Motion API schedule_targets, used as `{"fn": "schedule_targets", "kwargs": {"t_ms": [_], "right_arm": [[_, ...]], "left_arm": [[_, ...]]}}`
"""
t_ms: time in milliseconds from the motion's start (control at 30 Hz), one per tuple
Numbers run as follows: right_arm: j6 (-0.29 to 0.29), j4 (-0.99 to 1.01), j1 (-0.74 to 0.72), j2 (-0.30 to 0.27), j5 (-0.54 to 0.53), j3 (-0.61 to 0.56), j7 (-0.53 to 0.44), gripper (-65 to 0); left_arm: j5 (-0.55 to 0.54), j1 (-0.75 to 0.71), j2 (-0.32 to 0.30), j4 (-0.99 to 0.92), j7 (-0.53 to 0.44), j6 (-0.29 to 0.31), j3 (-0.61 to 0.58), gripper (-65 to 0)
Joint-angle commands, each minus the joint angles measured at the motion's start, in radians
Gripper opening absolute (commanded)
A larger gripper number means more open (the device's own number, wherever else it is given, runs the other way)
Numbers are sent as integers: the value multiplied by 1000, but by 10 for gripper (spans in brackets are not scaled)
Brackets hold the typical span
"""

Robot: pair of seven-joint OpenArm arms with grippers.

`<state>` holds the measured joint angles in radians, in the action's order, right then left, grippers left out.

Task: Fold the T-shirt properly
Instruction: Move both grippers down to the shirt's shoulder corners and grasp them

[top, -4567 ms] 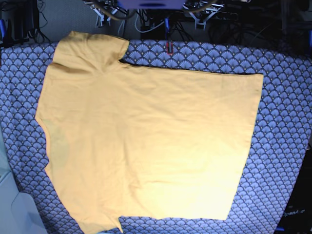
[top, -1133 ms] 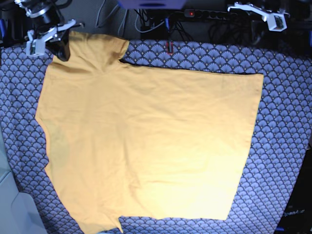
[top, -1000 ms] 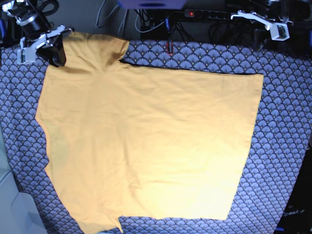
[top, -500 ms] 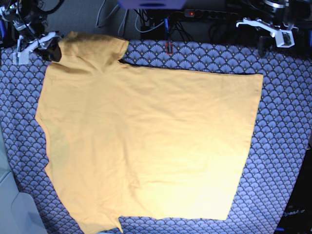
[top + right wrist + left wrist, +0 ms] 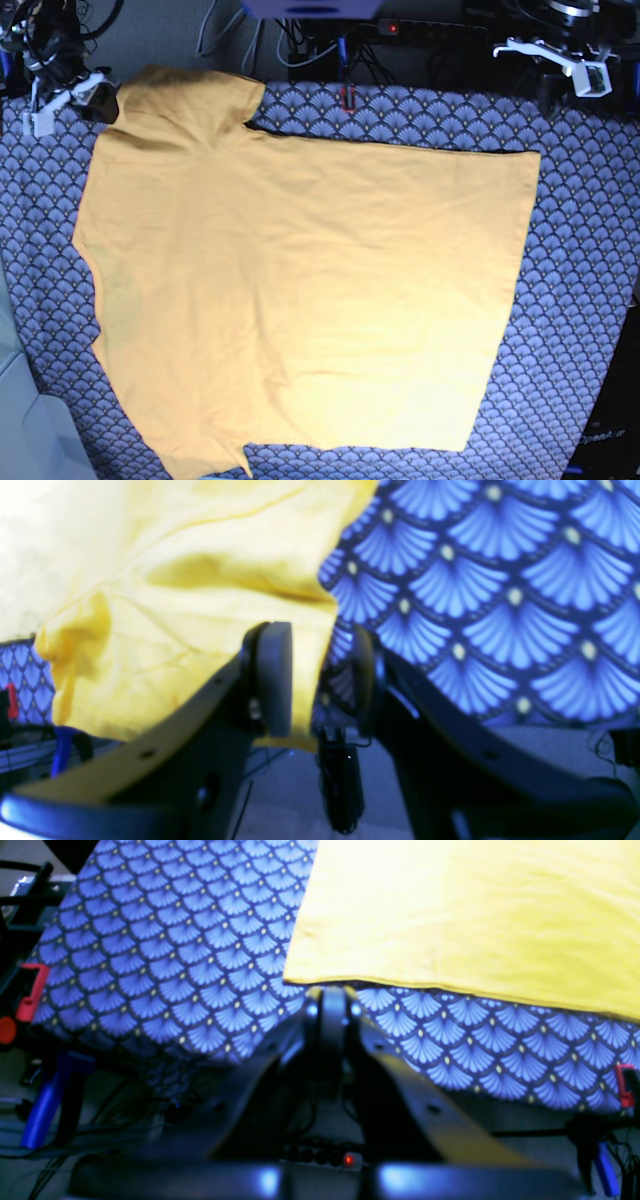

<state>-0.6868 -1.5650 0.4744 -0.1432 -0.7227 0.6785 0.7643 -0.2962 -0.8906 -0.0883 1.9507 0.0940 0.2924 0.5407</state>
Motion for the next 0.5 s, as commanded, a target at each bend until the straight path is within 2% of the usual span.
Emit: {"fn": "schedule_targets", "kwargs": {"t_ms": [0,100,333,467], "right_arm": [[-11,-15,4,-12,-19,-3,-10,-436],[-11,-8,4,-9,-19,-29,-10,-436],[-11,-8,8,9,-19,-39,-10,-436],[-11,-8,13,9,-19,-33,-10,-438]], "left_arm": [[-4,-8,-8,13,-27,0,6,-650],[-4,-8,-8,11,-24,0,6,-650],[-2,34,-12,14,120,3,6,-650],[-2,41,-12,16,143,3,6,-650]]}}
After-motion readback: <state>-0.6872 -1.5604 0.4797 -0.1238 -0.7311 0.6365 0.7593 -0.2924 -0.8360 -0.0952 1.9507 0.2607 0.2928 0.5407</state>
